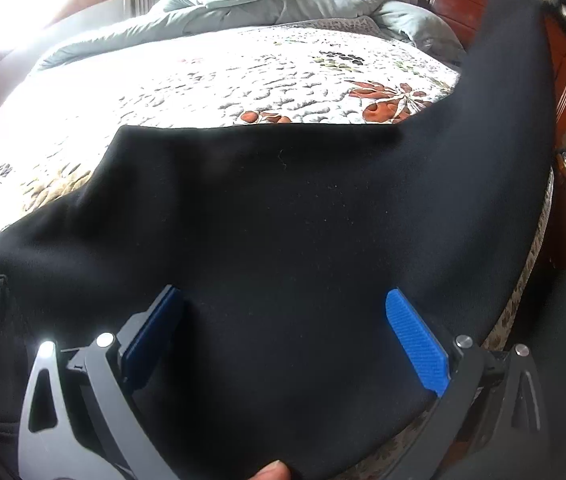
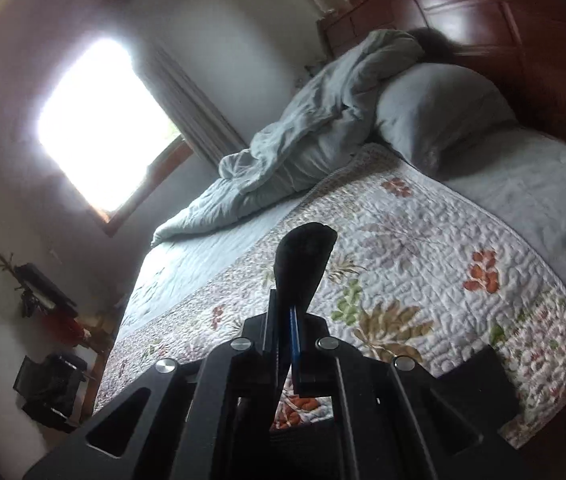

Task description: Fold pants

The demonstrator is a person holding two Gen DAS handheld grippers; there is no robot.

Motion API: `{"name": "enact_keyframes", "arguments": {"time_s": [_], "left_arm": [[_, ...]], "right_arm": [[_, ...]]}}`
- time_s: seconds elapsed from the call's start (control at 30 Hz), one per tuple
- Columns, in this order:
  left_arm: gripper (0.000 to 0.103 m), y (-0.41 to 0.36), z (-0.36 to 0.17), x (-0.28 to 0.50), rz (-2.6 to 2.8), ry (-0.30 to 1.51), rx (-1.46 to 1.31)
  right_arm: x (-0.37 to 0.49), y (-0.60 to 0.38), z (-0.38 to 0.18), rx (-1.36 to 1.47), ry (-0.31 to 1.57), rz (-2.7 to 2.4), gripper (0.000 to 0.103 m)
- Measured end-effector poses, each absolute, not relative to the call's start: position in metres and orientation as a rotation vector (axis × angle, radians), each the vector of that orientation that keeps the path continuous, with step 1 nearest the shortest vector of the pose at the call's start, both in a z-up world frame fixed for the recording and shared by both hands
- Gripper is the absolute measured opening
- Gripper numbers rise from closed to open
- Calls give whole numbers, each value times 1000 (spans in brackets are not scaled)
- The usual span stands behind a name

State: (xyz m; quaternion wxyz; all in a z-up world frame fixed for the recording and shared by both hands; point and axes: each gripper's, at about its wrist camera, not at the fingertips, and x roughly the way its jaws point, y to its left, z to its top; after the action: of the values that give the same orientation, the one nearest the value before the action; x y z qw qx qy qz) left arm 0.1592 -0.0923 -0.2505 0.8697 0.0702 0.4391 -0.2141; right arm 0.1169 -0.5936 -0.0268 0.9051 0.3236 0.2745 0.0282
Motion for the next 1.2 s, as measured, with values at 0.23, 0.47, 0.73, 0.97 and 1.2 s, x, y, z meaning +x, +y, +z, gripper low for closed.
{"name": "enact_keyframes", "arguments": {"time_s": [0.23,0.47,0.73,0.97,1.2], "left_arm": [[101,-94,-250,159,-446,925,160],[101,-95,-250,160,-440,929,158],[101,-96,-250,161,-433,939,161],[101,-97,-251,163,-424,948,163],[100,-98,-247,163,-404,969,158]], "right_arm": [[80,-658,-133,847,631,-57,4],[61,-675,-171,916,661,-79,4],[52,-684,-206,981,672,-76,4],[41,-691,-230,1034,689,-76,5],[34,-697,-264,1121,719,-58,13]]}}
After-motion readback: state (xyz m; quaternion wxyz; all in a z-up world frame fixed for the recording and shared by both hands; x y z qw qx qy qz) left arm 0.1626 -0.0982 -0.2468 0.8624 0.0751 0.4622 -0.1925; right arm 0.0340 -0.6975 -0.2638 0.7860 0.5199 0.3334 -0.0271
